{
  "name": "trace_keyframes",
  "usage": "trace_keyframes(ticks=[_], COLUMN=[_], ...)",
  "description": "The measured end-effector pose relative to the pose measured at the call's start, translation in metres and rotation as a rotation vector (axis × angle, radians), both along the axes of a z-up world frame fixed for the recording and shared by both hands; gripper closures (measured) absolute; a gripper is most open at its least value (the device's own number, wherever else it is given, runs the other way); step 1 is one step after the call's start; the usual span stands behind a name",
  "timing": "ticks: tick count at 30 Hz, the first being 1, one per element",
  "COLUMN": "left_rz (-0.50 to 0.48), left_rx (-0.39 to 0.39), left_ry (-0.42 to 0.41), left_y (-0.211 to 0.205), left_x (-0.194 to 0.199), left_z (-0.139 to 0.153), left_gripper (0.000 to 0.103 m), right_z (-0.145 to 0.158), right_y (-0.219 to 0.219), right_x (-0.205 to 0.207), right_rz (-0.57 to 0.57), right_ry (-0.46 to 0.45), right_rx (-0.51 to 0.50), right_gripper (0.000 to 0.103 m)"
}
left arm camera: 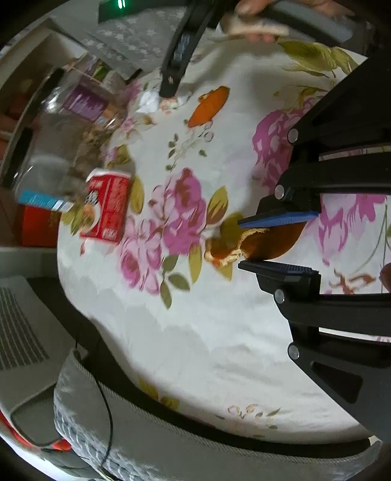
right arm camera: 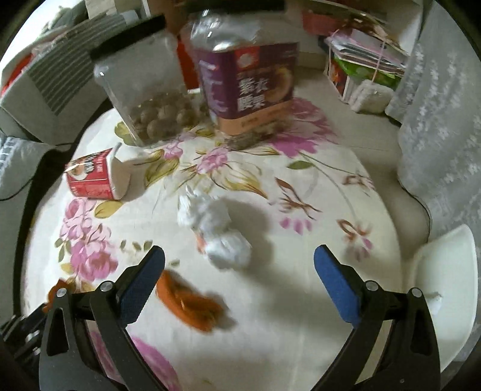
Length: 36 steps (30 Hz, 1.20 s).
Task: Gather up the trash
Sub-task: 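Grasp an orange peel with the left tool while the right tool grasps the white tissue ball, then carry the tissue ball to the bin and release it with the right tool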
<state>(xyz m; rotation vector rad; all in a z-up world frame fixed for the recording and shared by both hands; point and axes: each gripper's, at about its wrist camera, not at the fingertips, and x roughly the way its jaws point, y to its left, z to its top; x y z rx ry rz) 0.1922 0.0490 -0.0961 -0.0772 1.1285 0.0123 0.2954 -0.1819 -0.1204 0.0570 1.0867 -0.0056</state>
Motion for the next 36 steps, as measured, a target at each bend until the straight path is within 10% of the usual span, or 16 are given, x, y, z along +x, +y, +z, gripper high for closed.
trace_keyframes(ticks=[5, 10, 36], left_rz=[0.01, 0.038, 0.03], left_rx=[0.006, 0.006, -0.016], left_ry=[-0.021, -0.023, -0.152], left_y=[0.013, 0.028, 0.012], left_x=[0.0, 0.001, -0.029], left_z=[0.007, 0.008, 0.065], left_gripper=[0.081, 0.081, 0.081], right_z=[-0.017, -0.016, 0.095], right_y=[0.01, 0.013, 0.014], right_x=[0.017, 0.018, -0.103], right_rz=[0.011, 0.018, 0.106], right_ry=[0.044, 0.027, -0.188], right_rx=[-0.019, -0.031, 0.01], right_gripper=[0.028, 0.072, 0.072])
